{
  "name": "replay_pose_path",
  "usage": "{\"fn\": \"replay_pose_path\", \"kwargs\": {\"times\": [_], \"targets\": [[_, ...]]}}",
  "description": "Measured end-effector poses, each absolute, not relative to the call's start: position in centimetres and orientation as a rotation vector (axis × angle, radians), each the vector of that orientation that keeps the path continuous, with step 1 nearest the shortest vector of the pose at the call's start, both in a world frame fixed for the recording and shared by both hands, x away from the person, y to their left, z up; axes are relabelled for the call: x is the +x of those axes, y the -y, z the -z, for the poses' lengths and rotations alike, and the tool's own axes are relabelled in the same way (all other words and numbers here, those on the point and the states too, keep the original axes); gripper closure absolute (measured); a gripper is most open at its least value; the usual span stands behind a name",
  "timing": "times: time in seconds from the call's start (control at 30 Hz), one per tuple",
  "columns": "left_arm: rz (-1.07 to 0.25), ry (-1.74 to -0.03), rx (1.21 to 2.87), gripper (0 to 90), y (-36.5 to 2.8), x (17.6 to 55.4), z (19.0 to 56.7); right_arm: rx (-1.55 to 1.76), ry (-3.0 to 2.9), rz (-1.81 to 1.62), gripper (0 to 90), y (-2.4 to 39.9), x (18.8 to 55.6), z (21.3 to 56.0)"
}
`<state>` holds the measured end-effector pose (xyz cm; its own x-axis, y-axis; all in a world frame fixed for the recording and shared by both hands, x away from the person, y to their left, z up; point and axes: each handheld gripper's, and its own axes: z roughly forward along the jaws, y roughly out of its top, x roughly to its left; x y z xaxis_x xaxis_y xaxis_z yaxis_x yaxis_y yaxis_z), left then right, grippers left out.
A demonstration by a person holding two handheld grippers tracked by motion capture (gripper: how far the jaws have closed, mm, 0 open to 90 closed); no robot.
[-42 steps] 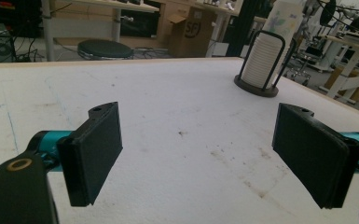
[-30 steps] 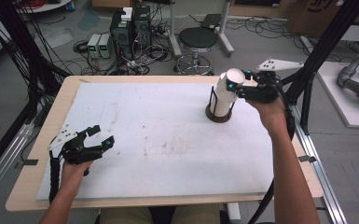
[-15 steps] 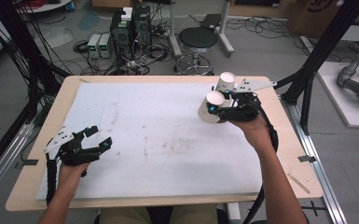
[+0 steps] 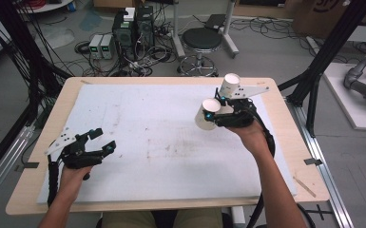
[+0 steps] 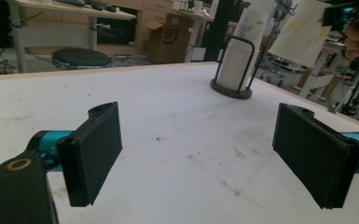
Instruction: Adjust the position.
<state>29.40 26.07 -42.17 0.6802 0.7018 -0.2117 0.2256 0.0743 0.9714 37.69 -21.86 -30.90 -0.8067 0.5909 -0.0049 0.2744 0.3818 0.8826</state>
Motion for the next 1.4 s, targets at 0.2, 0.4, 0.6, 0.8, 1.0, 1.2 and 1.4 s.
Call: {"fn": "replay_pose_path", "kwargs": {"times": [0.2,0.4,0.6,0.8,1.0,1.2,1.4], "targets": [[-0.425,-0.752,1.524,15.0,-25.0,29.3,41.6,0.716,-2.363,-1.407,36.1,20.8,37.4,31.4],[-0.387,-0.700,1.544,15.2,-24.0,29.1,41.2,0.655,-2.400,-1.446,36.1,19.6,36.7,31.7],[-0.356,-0.635,1.577,15.3,-22.8,29.0,40.9,0.567,-2.446,-1.481,36.1,17.7,35.9,32.0],[-0.349,-0.602,1.593,15.4,-21.8,28.9,40.6,0.509,-2.477,-1.502,35.9,16.0,35.4,32.3],[-0.333,-0.567,1.600,15.3,-20.2,29.0,40.2,0.472,-2.499,-1.522,35.8,14.8,35.1,32.4],[-0.314,-0.499,1.644,15.4,-18.2,29.2,40.0,0.455,-2.533,-1.526,35.8,13.9,34.8,32.8],[-0.287,-0.449,1.650,15.4,-16.7,29.6,39.5,0.429,-2.559,-1.532,35.8,13.2,34.4,33.2]]}}
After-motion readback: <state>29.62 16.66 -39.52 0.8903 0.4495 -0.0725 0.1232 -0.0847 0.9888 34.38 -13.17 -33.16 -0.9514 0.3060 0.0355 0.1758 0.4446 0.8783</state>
